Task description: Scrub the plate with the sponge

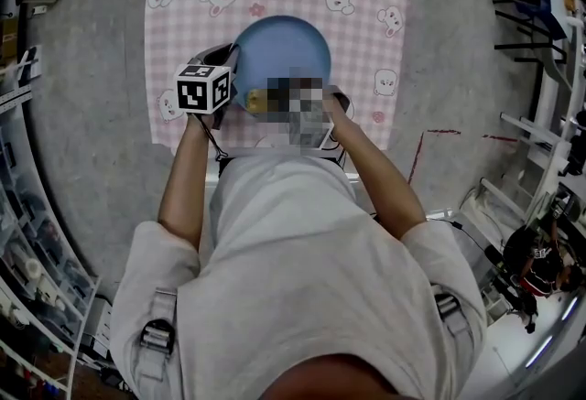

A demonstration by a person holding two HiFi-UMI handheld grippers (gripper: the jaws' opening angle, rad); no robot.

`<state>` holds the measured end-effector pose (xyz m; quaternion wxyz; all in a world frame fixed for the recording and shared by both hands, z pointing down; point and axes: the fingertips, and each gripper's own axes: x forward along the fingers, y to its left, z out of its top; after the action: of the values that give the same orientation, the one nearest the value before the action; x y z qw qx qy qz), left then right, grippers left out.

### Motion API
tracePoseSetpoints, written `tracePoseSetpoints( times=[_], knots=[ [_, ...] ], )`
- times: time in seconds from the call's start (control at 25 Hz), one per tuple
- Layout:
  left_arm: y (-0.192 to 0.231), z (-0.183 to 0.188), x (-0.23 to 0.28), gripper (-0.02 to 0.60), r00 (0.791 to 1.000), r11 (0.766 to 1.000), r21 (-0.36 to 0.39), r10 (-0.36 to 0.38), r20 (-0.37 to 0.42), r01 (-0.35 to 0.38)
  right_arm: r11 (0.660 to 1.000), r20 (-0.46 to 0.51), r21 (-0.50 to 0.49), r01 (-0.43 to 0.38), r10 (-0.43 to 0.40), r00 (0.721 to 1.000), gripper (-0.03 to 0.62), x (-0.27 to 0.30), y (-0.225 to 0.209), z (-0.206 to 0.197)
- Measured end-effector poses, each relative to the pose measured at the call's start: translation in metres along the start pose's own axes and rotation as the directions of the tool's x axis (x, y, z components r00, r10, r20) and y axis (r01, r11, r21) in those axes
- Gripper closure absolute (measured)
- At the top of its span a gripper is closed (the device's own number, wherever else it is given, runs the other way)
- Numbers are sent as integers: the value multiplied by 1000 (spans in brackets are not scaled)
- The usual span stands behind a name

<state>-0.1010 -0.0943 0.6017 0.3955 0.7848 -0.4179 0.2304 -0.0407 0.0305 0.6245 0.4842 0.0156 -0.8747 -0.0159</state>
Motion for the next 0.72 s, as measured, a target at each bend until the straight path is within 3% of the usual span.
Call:
tracePoseSetpoints(
  times=[0.4,0.72],
  knots=[
    [10,-12,2,549,1000,999,-39,0,1,0,998,-63,-63,-22,18,998,549,0,15,-33],
    [15,-17,2,549,1000,998,-68,-2,-2,2,998,-141,-52,-27,19,990,549,-12,-3,-62]
  ],
)
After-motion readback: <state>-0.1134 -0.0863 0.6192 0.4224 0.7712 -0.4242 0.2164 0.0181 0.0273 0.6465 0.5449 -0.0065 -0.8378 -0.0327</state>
